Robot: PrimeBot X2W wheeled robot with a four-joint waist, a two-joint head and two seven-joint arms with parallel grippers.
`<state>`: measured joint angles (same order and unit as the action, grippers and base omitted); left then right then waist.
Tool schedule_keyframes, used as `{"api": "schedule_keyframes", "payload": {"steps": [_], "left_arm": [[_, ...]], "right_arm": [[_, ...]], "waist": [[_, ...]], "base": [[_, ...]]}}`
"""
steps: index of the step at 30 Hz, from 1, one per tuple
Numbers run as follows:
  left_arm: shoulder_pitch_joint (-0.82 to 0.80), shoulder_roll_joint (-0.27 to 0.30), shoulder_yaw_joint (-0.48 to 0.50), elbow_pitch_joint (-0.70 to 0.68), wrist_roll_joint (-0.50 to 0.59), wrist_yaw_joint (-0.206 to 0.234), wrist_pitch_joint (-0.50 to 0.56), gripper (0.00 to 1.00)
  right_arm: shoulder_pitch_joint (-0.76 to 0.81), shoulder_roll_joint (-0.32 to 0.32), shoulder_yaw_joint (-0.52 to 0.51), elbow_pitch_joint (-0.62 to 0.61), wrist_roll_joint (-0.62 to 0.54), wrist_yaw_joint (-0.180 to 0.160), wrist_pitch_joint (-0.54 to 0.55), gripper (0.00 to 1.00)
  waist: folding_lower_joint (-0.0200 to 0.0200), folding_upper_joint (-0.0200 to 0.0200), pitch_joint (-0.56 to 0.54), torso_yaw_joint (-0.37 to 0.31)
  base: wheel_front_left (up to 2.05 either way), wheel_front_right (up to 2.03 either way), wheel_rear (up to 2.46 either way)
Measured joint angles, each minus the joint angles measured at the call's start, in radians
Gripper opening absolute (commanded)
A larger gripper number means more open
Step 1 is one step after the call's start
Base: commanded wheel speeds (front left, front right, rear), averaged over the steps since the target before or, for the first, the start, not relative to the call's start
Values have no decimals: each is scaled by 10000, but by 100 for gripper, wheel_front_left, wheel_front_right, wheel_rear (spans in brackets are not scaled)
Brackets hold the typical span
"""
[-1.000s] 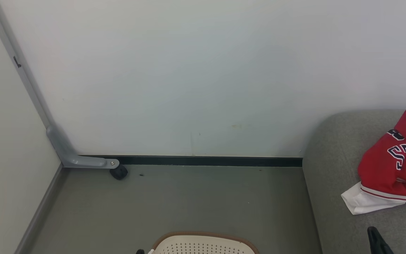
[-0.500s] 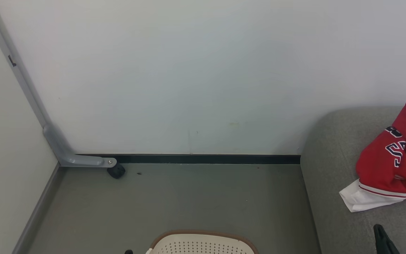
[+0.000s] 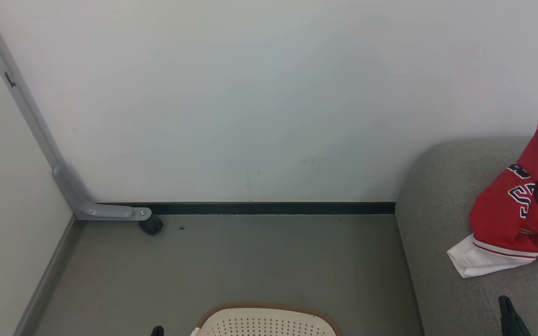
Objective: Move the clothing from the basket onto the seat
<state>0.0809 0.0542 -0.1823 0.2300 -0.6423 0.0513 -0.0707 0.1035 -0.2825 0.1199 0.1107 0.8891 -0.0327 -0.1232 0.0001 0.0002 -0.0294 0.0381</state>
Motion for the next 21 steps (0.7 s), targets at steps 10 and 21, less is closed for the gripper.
{"api": "schedule_keyframes", "payload": {"steps": [10,21], "left_arm": [[-190,-6,414,127,-1444,-267,265,0],[-436,-17,832,221,-3055,-529,593,0]], "right_arm": [[-345,364,-395,274,1057,245,355,0],[-585,767,-815,602,2209,493,750,0]], "waist": [[0,0,47,-57],[0,0,99,-121]], "base": [[0,0,0],[0,0,0]]}}
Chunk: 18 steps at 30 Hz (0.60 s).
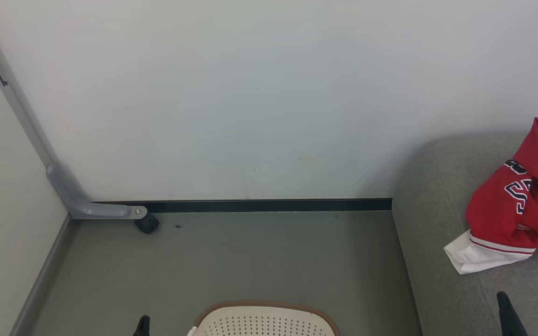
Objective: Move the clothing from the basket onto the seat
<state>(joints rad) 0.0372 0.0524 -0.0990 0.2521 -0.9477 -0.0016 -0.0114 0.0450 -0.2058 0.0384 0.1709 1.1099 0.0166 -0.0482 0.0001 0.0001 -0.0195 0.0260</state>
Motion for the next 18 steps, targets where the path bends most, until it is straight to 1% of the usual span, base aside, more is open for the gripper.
{"api": "schedule_keyframes", "payload": {"steps": [4,5,8,13,18], "left_arm": [[-153,-8,174,23,-571,-88,100,0],[-160,-10,221,29,-663,-123,105,0],[-169,-13,318,69,-1162,-261,199,0],[-337,-46,533,134,-1848,-351,366,0],[-398,-56,706,201,-2525,-481,466,0]], "right_arm": [[-118,148,-146,125,464,36,138,0],[-174,182,-192,151,545,104,190,0],[-227,288,-305,240,897,138,299,0],[-401,458,-493,357,1421,290,477,0],[-443,652,-681,527,1927,370,648,0]], "waist": [[0,0,19,-23],[0,0,24,-29],[0,0,38,-46],[0,-1,62,-75],[0,-1,85,-105]], "base": [[0,0,0],[0,0,0],[0,0,0],[0,0,0],[0,0,0]]}}
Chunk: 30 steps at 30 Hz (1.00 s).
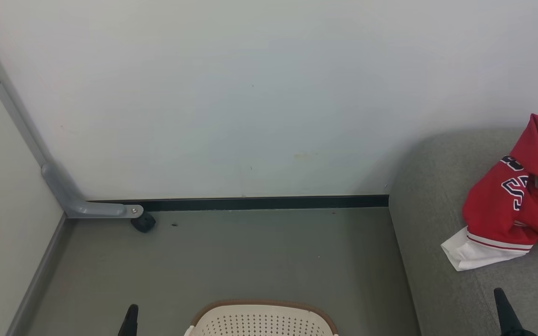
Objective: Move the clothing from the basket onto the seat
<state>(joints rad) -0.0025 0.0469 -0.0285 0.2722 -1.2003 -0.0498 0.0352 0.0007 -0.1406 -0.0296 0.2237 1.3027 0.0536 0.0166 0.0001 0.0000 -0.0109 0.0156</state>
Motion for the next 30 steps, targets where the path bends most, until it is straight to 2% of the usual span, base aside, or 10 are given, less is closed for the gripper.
{"api": "schedule_keyframes", "payload": {"steps": [20,30], "left_arm": [[-443,-38,826,163,-2899,-495,525,0],[-631,-69,1126,238,-3969,-717,732,0]], "right_arm": [[-616,702,-763,522,2173,464,706,0],[-748,978,-1047,759,2918,612,894,0]], "waist": [[0,0,96,-116],[0,0,129,-156]], "base": [[0,0,0],[0,0,0]]}}
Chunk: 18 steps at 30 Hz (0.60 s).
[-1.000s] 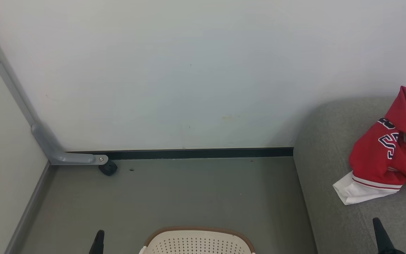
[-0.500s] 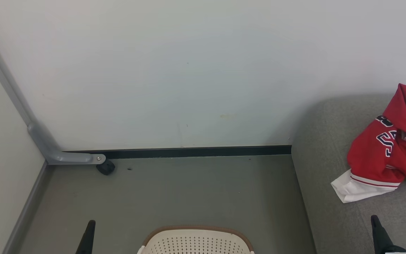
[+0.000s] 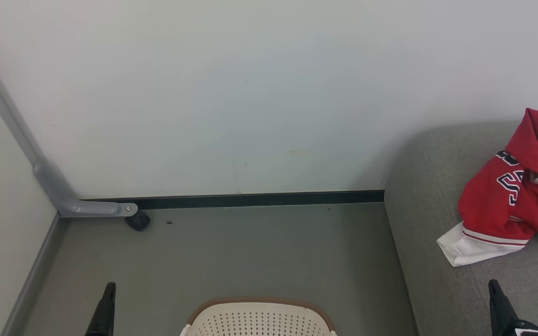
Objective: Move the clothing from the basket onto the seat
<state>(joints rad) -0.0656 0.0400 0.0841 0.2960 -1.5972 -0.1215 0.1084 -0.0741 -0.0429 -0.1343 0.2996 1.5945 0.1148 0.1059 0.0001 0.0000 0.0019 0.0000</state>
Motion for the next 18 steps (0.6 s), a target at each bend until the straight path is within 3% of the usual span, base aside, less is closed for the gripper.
{"api": "schedule_keyframes", "payload": {"steps": [18], "left_arm": [[-95,-10,6,19,-35,-15,0,0]], "right_arm": [[-30,0,-12,2,10,0,0,0]], "waist": [[0,0,-1,0]], "base": [[0,0,0]]}}
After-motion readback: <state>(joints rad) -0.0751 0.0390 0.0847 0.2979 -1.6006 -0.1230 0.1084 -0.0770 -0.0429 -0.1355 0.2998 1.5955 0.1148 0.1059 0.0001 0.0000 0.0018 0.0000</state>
